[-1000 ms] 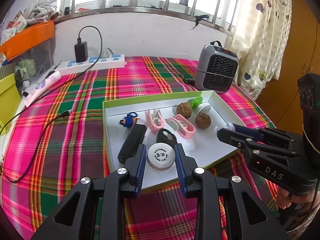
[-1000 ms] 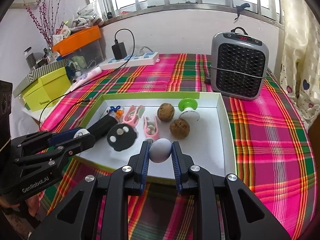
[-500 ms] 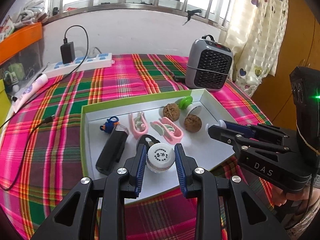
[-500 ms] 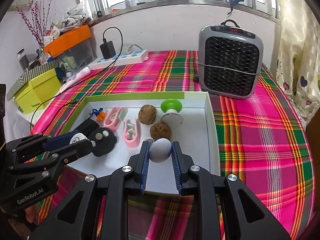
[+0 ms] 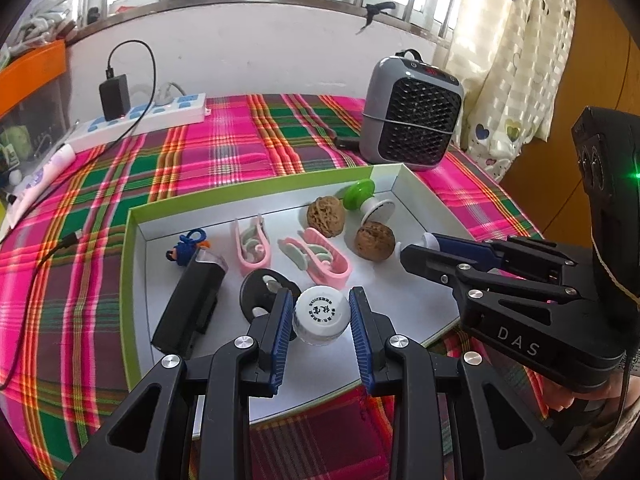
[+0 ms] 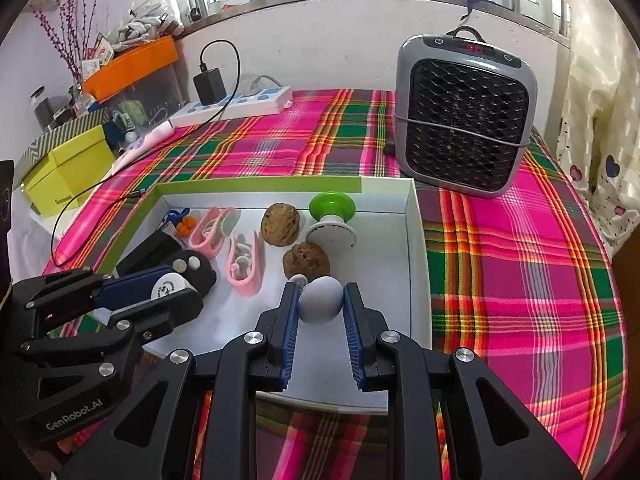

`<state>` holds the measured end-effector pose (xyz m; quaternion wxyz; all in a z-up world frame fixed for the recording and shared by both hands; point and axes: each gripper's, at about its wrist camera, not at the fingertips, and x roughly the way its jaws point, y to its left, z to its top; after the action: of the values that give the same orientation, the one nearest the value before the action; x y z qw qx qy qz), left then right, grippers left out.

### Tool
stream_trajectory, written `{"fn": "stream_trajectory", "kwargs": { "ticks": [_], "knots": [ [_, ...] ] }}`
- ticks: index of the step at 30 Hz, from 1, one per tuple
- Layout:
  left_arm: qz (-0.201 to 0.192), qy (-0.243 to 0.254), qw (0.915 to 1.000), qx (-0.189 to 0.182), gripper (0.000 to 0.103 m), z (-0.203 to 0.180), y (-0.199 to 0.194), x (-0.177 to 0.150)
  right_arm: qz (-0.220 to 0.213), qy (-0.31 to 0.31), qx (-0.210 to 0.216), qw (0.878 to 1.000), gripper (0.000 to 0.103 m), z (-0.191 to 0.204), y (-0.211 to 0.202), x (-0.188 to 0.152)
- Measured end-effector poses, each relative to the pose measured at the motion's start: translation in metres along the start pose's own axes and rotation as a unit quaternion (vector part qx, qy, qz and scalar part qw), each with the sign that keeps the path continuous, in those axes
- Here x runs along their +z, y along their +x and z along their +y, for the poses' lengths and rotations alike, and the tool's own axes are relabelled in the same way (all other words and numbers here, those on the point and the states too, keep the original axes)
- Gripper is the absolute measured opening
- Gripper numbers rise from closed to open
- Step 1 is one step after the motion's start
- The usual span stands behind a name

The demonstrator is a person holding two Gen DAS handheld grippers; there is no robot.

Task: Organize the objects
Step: 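Carry the white jar and white ball over the tray with both tools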

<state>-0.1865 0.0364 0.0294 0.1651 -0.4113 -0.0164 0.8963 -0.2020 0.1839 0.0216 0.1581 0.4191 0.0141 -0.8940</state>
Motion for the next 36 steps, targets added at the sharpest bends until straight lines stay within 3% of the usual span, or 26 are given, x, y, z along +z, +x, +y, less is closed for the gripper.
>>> {"fn": "stream_trajectory", "kwargs": {
  "ticks": [36],
  "knots": [
    [0.022,0.005,0.9997,0.000,0.027,-0.005,0.019,0.001,0.042,-0.034,-0.018,0.998,0.023,-0.001,0.013,0.001]
  ]
}}
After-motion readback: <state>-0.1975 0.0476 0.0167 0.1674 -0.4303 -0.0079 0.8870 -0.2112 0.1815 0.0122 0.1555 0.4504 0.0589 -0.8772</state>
